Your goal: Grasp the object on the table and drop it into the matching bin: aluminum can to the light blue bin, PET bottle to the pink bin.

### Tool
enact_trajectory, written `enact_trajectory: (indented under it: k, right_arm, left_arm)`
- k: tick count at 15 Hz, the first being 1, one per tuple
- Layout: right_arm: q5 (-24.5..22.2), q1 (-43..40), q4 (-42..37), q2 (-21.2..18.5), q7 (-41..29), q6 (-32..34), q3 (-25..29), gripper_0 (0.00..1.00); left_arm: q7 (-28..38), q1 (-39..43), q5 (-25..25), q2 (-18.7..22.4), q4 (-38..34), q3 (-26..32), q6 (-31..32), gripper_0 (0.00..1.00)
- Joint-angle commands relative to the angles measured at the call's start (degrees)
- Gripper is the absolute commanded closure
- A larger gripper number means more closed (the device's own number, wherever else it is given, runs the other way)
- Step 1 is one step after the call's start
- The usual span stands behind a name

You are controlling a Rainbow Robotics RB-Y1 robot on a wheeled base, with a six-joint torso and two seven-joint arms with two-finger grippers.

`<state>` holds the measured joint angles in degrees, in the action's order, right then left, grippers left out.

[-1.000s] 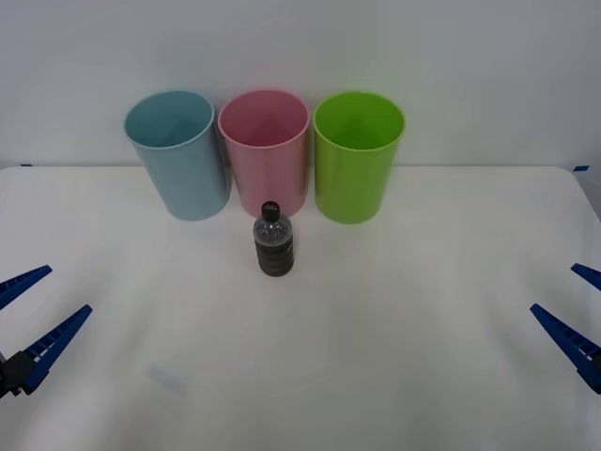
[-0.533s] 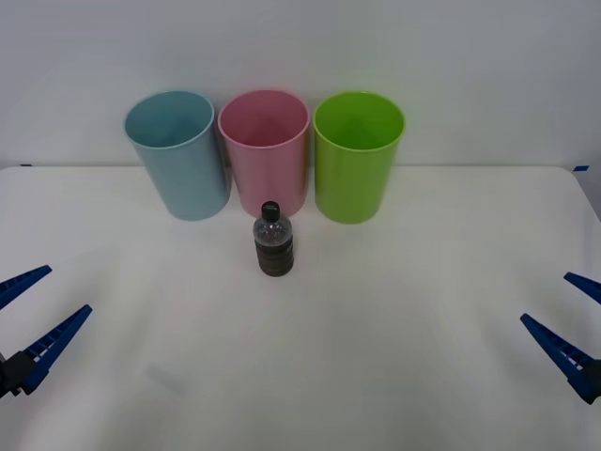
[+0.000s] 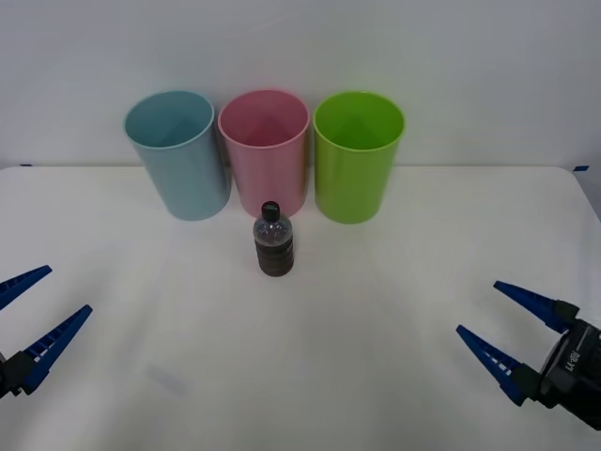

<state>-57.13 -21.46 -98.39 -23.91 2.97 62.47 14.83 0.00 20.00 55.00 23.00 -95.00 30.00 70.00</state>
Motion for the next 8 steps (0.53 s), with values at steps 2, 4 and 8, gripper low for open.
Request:
enact_trajectory:
  k: [2, 4, 8]
  right_arm:
    - [-0.1, 3.3, 3.7, 0.0, 2.2, -1.0, -4.8, 0.00]
    - [-0.1, 4.8, 5.3, 0.0, 3.5, -2.6, -7.7, 0.00]
    - [-0.1, 6.7, 5.3, 0.0, 6.3, -8.8, -13.4, 0.00]
  left_arm:
    - [0.0, 0.0, 0.0, 0.0, 0.0, 0.0, 0.0, 0.00]
    - [0.0, 0.0, 0.0, 0.0, 0.0, 0.0, 0.0, 0.00]
    - [0.0, 0.0, 0.0, 0.0, 0.0, 0.0, 0.0, 0.00]
